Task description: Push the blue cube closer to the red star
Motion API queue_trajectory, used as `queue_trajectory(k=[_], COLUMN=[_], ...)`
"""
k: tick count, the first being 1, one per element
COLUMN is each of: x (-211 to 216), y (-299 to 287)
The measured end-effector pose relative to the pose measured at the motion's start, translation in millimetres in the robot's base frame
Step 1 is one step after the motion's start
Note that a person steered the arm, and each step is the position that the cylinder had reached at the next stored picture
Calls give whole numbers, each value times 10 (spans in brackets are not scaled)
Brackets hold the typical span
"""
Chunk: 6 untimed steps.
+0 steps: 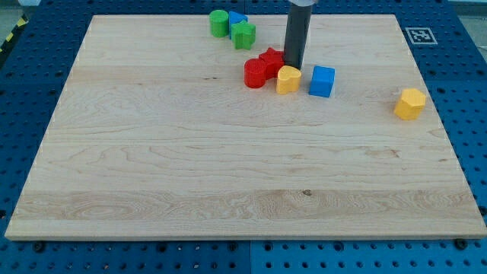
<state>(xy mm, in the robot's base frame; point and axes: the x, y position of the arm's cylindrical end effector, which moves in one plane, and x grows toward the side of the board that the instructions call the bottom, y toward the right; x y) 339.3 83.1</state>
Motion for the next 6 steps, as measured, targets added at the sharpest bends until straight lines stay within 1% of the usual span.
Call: queue_trajectory(k=[1,2,3,4,6], x=[0,183,767,893,854], y=[485,904,949,784,662])
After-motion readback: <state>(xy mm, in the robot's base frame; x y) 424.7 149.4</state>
